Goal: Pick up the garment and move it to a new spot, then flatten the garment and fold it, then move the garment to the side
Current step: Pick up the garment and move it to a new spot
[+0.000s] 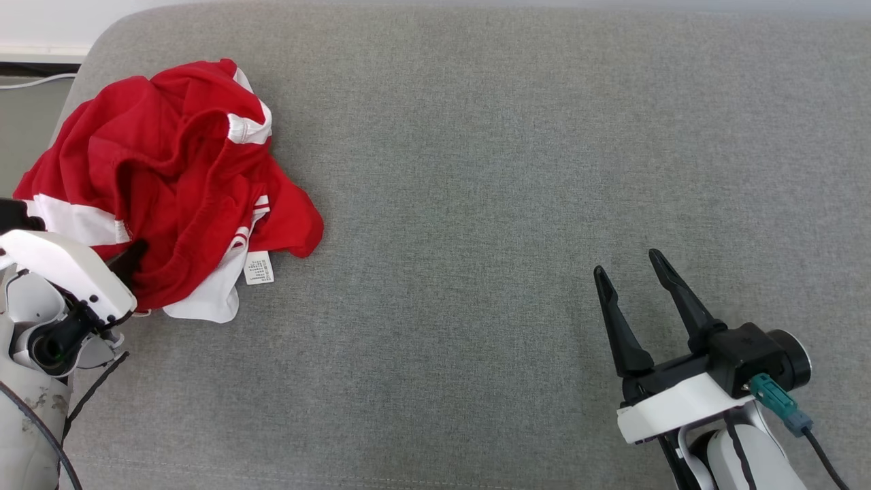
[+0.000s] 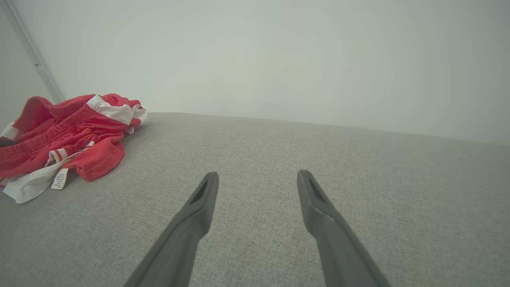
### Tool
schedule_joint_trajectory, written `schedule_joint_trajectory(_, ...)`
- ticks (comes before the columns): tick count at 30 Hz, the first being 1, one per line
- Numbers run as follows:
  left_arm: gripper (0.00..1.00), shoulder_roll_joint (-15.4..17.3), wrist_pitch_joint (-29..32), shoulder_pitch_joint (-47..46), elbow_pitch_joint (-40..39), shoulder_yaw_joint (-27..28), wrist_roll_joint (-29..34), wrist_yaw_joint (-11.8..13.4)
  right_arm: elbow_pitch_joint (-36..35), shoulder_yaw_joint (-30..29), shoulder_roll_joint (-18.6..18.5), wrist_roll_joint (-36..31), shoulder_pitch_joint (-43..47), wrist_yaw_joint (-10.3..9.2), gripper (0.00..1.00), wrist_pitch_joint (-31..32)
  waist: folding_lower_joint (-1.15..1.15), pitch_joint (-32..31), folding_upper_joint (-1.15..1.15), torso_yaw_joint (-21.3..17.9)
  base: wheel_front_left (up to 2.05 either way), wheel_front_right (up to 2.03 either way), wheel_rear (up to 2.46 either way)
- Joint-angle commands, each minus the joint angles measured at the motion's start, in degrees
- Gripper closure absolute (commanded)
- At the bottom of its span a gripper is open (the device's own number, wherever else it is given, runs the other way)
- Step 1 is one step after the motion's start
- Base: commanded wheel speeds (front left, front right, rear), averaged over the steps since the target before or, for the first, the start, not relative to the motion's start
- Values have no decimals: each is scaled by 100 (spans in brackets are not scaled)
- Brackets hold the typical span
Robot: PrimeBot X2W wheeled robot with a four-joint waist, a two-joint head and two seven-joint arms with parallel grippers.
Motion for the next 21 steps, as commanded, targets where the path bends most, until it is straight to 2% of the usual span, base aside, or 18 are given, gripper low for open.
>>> schedule_joint_trajectory(1,100,341,-84,-278,-199,187,-154,-40,-160,77,7,-13,-75,7,0,-78,0,-11,0,13,0,0,0)
schedule_joint_trajectory(9,100,594,-517,27,-946,-54,-186,-40,-131,-22,7,-20,-66,7,0,-78,0,-100,0,112,0,0,0)
schedule_joint_trajectory(14,100,625,-831,365,-1485,-150,-42,-22,-118,-98,7,0,-50,7,0,-78,0,-194,0,142,0,0,0)
schedule_joint_trajectory(21,100,429,-1136,1066,-2483,-321,194,356,-120,-260,7,31,19,7,0,-78,0,-372,0,92,0,0,0)
